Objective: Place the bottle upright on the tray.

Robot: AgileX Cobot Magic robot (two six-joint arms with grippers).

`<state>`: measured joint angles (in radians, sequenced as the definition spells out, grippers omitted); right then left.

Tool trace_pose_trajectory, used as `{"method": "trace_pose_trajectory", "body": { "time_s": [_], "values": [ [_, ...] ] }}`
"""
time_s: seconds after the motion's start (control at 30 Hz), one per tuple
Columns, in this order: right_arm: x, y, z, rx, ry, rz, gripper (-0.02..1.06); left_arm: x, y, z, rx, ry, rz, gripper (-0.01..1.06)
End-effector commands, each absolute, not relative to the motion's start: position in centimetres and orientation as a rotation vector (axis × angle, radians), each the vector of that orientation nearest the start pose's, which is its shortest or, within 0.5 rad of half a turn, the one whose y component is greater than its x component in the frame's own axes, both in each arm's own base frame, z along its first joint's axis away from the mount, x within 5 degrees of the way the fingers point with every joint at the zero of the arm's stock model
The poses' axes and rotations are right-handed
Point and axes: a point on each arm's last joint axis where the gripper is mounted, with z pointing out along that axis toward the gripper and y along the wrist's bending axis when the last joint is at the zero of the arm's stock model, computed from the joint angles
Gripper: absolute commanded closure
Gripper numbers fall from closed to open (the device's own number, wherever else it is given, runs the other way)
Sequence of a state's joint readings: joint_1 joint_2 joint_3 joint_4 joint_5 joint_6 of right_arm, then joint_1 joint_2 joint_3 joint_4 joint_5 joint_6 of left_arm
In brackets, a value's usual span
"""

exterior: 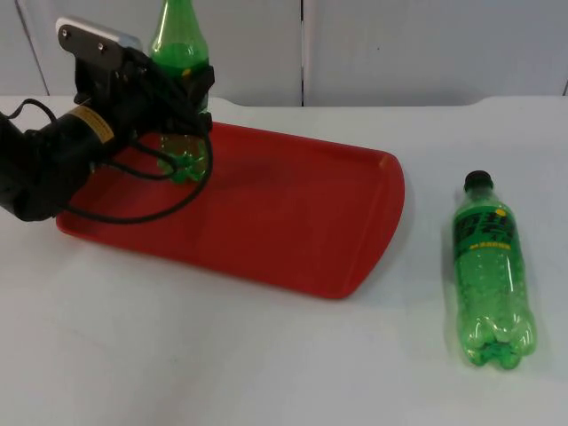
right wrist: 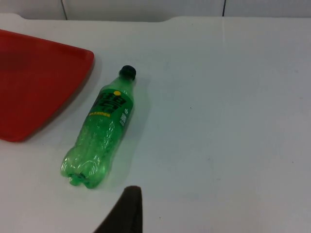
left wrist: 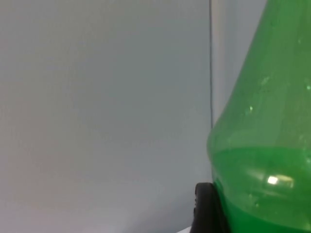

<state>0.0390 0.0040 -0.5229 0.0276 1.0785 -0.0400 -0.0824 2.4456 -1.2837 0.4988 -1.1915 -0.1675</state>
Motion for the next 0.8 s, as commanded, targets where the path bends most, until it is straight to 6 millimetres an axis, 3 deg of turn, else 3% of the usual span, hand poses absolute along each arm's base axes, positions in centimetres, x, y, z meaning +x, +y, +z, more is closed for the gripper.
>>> {"method": "trace_pose_trajectory", "body": {
  "time_s": [0.0, 0.07, 0.17, 0.2, 0.33, 0.67, 0.77],
  "values": [
    [-0.76, 0.21, 28.03, -0.075, 2.044, 0.032, 0.03, 45.68, -7.93, 7.48, 0.464, 1.415, -0.409, 1.01],
    [-0.76, 0.21, 28.03, -0.075, 2.044, 0.032, 0.03, 45.70, -7.92, 7.41, 0.462, 1.424, -0.410, 0.96],
    [-0.76, 0.21, 28.03, -0.075, 2.044, 0.032, 0.03, 45.74, -7.89, 7.13, 0.461, 1.457, -0.409, 0.70],
    [-0.76, 0.21, 28.03, -0.075, 2.044, 0.032, 0.03, 45.74, -7.89, 7.13, 0.461, 1.457, -0.409, 0.70],
    [-0.76, 0.21, 28.03, -0.075, 2.044, 0.032, 0.03, 45.74, -7.89, 7.13, 0.457, 1.458, -0.413, 0.47],
    [-0.76, 0.21, 28.03, -0.075, 2.044, 0.032, 0.03, 45.62, -8.08, 7.07, 0.477, 1.461, -0.434, 0.45],
    [-0.76, 0.21, 28.03, -0.075, 2.044, 0.032, 0.03, 45.51, -8.24, 7.02, 0.501, 1.459, -0.442, 0.39]
  ]
}}
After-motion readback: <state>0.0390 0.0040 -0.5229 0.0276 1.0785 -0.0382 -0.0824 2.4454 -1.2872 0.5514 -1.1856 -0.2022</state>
